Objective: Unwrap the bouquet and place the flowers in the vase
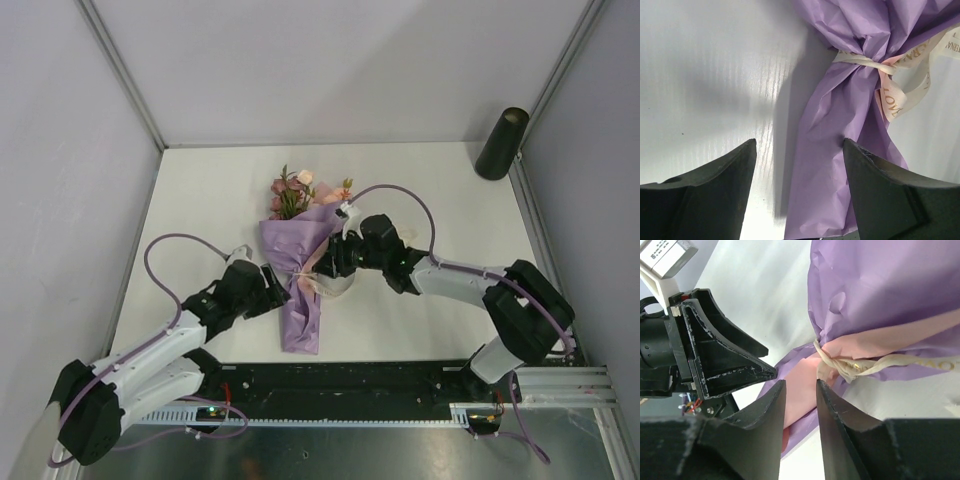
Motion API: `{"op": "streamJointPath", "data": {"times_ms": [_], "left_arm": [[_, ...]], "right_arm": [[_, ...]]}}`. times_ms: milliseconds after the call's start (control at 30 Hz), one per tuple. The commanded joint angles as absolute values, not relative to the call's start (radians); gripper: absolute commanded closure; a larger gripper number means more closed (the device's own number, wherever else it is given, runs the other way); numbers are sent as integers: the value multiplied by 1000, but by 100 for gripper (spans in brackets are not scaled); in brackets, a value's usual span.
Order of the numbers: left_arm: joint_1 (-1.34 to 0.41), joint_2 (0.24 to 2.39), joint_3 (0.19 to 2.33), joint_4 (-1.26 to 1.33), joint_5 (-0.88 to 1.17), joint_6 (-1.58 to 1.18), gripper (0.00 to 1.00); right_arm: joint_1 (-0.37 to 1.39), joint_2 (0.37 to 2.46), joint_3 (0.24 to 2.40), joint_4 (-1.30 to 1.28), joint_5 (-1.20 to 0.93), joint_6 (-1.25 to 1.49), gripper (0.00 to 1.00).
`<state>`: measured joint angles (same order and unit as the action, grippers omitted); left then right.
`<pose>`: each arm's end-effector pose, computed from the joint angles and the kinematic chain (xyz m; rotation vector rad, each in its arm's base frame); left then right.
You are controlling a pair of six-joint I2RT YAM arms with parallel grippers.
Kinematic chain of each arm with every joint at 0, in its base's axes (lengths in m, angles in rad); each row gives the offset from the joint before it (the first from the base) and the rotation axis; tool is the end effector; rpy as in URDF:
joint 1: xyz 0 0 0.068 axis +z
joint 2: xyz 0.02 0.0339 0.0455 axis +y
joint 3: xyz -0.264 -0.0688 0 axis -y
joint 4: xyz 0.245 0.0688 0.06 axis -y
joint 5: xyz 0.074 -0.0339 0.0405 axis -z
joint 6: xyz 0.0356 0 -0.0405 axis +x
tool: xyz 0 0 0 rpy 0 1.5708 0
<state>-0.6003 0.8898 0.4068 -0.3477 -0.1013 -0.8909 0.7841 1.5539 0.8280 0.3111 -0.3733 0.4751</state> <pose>0.1443 -0.0944 0.1772 -0.4065 2.4417 -0.5591 0.2292 0.2469 0.2165 -0.5897 2.0736 1.1484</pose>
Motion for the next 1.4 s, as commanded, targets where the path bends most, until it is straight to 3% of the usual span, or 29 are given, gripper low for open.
{"op": "streamJointPath", "data": {"times_ms": [0, 233, 467, 600, 1000, 1133, 1200, 1367], "left_arm": [[-603, 912, 383, -271, -85, -896, 26], [-603, 981, 383, -227, -62, -880, 32], [-603, 1009, 377, -202, -51, -873, 40], [-604, 997, 369, -198, -49, -873, 42], [-604, 981, 363, -198, -41, -886, 43], [-607, 966, 355, -193, -38, -872, 35], [-607, 949, 354, -193, -35, -862, 29], [-609, 924, 355, -192, -46, -854, 23]], "right_arm": [[780, 1613, 913, 322, -429, 349, 63], [796, 1754, 1045, 240, -494, 241, 56], [829, 1802, 1058, 236, -407, 140, 50], [839, 1815, 1057, 220, -376, 91, 54], [871, 1832, 1046, 181, -224, 15, 57], [896, 1848, 1046, 193, -200, 11, 57], [907, 1846, 1046, 200, -177, 10, 62], [921, 1821, 1046, 221, -144, 14, 91]]}}
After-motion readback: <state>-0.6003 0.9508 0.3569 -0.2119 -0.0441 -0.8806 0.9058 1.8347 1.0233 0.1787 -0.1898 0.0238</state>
